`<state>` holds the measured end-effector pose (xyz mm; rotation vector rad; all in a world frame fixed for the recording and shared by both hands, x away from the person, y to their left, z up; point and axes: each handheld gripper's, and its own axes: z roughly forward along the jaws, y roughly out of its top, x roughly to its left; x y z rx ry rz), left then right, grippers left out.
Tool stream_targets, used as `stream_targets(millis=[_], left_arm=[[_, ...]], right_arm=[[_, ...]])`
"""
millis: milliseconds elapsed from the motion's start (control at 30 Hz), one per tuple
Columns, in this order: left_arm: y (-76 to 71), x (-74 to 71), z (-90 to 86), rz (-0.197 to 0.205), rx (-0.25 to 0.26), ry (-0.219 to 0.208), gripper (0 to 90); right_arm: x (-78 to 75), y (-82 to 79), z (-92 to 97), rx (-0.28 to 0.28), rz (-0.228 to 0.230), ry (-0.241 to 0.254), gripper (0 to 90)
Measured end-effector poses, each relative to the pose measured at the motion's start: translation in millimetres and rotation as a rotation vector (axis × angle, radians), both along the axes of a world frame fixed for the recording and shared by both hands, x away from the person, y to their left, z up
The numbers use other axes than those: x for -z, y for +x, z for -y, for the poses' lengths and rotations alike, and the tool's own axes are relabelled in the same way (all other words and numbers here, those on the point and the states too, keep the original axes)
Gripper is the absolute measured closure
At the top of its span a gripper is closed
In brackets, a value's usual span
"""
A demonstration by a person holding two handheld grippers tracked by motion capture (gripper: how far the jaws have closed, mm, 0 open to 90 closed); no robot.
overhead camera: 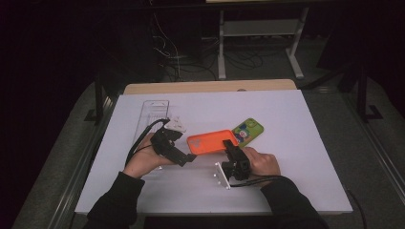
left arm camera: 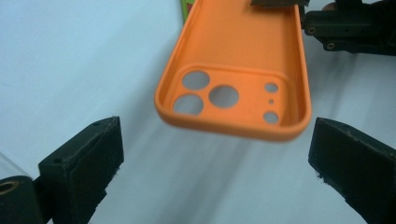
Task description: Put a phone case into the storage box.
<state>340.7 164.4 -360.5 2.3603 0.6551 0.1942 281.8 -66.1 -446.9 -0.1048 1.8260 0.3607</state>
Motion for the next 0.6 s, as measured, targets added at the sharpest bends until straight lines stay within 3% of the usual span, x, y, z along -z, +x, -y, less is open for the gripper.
stream_targets(millis=[467, 533, 600], left_arm=[[1.4, 4.1, -0.4, -0.003, -0.030, 0.009, 2.9], [2.0, 4.2, -0.7, -0.001, -0.031, 0.015, 2.9], [2.9, 5.1, -0.8, 0.001, -0.031, 0.021, 2.8]], right_arm=[[-6.8, 6.8, 10.0, 0.038, -0.079, 0.128, 77.9], [-8.9, 7.3, 11.8, 0.044, -0.104, 0.180, 77.9], [-10.9, 8.7, 13.6, 0.044, -0.108, 0.198, 77.9]])
